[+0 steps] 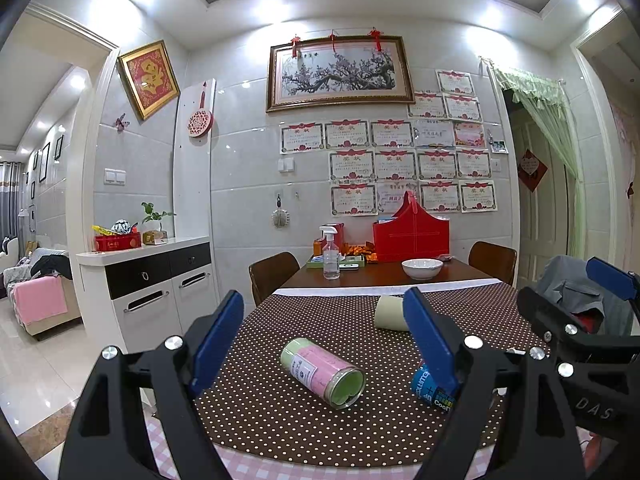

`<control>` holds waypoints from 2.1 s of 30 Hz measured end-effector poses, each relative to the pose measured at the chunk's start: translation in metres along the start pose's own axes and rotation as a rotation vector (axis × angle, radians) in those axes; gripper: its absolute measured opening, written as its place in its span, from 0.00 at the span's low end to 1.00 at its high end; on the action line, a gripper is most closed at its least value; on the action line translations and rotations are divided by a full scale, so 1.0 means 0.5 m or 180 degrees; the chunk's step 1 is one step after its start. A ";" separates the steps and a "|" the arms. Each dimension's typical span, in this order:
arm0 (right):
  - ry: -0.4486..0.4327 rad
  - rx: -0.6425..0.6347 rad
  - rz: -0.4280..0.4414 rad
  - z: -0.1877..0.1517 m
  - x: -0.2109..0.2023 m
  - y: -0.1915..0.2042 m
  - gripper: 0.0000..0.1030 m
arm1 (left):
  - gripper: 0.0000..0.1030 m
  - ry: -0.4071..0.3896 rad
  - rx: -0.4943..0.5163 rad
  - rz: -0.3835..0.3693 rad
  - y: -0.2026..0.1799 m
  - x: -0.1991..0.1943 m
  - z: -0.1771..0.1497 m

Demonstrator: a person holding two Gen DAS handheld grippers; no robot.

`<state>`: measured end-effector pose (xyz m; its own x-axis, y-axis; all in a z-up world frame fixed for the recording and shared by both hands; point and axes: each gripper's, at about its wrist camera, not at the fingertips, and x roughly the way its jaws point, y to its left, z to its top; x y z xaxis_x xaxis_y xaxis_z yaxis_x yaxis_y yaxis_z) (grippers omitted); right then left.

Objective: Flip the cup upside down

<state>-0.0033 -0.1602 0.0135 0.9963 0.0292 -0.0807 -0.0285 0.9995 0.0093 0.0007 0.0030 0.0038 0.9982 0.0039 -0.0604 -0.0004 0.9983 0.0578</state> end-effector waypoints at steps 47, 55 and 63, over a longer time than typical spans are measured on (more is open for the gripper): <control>0.0429 -0.0014 0.0110 0.005 0.119 -0.047 0.94 | 0.78 0.0679 0.0070 -0.0284 -0.038 0.159 0.005; 0.0667 -0.0075 0.0062 0.035 0.194 -0.110 0.94 | 0.78 0.1507 -0.0121 -0.0918 -0.095 0.317 0.015; 0.1176 0.0056 -0.0018 0.005 0.288 -0.190 0.94 | 0.78 0.2236 0.0020 -0.1371 -0.186 0.458 -0.030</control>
<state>0.1431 -0.2509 0.0033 0.8999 0.0273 -0.4352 -0.0183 0.9995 0.0248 0.2283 -0.0881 -0.0301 0.6402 -0.3421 -0.6878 0.3763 0.9203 -0.1075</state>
